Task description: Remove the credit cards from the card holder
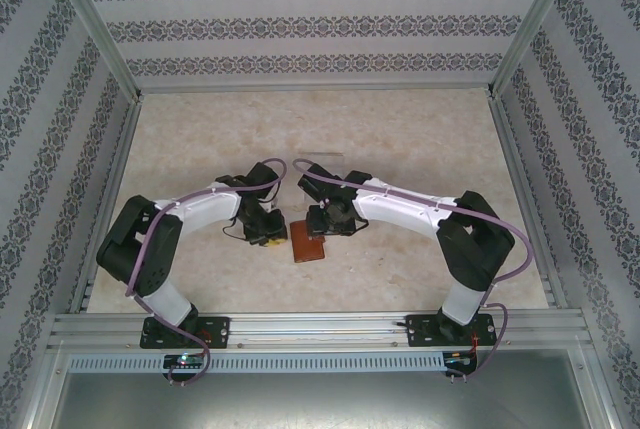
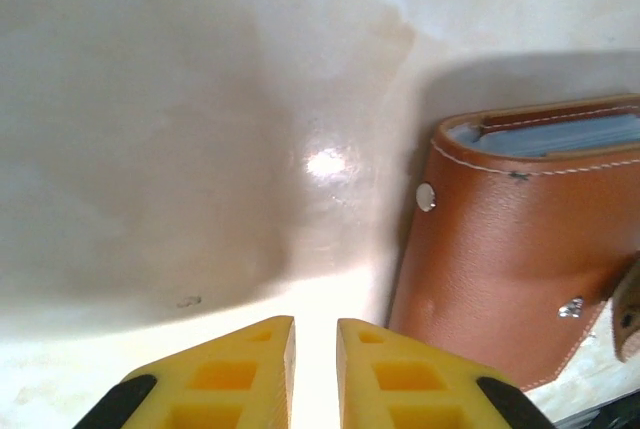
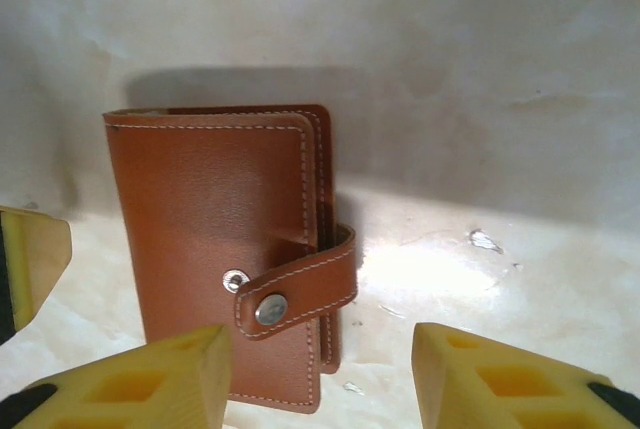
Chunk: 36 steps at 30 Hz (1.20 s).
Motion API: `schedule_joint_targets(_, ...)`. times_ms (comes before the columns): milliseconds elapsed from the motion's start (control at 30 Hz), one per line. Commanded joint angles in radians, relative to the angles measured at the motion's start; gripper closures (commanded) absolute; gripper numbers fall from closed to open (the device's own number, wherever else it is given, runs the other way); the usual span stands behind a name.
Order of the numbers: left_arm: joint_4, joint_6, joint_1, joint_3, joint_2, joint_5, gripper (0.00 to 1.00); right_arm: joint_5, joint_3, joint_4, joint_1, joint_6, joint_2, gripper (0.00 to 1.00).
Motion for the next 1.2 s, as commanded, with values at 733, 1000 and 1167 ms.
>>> schedule_joint_targets(733,-0.043,-0.005,-0.016,0.037,-0.045,-0.005,0.72,-0.082,-0.06,0.066,-0.061,-0.028,0.028,0.74)
schedule_joint_targets(1000,-0.083,0.001,-0.054,0.111,-0.016,-0.019,0.58,-0.136,-0.119,0.143,-0.078,-0.003,-0.015,0.95)
schedule_joint_targets(1167,-0.157,0.017,-0.091,0.189,0.023,-0.061,0.48,-0.188,-0.171,0.212,-0.088,0.043,-0.055,1.0)
